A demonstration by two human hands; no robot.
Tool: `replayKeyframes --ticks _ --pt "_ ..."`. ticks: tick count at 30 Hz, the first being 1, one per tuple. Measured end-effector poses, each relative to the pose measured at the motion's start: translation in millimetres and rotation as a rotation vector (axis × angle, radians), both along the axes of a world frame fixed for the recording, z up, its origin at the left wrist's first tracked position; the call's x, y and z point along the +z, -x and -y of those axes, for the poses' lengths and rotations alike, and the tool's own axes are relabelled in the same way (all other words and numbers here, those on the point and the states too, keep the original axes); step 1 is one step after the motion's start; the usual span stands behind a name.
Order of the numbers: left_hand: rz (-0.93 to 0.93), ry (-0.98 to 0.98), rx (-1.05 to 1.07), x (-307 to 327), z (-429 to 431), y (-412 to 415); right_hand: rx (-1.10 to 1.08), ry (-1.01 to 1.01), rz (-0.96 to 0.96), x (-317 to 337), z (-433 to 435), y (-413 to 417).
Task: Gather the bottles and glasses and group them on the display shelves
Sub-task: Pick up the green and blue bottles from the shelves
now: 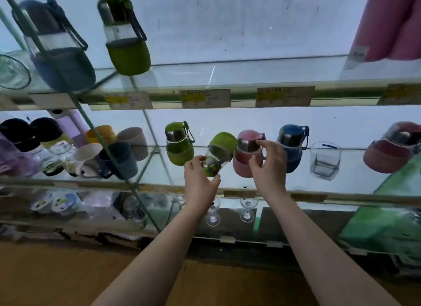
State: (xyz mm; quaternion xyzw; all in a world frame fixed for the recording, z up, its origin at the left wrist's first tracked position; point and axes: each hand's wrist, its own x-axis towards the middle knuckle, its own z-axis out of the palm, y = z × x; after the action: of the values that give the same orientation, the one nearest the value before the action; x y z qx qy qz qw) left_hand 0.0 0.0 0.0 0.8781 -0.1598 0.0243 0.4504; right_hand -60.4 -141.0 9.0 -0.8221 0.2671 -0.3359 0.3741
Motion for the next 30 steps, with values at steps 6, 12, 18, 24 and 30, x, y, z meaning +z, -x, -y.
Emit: replayKeyframes --ticks 6,12,18,24,30 --pt "0.031 -0.255 -0.084 -8.8 12.3 -48.1 -0.115 0.106 -0.05 5.9 8.1 -37.1" --pt "-0.081 -0.426 -0.198 -31.5 17.0 -77.6 -0.1 0.138 -0.221 -1.3 14.2 -58.5" --pt "-0.077 -0.439 -0.229 -44.5 17.0 -88.5 -0.121 0.146 -0.251 -9.6 9.9 -61.0" --pt "-0.069 -0.327 -0.263 -43.9 22.3 -83.9 -0.181 0.121 -0.208 -12.1 0.4 -59.0" --pt "-0.048 -0.229 -0.308 -44.4 10.2 -84.7 -0.226 0.103 -0.165 -11.4 -8.7 -57.8"
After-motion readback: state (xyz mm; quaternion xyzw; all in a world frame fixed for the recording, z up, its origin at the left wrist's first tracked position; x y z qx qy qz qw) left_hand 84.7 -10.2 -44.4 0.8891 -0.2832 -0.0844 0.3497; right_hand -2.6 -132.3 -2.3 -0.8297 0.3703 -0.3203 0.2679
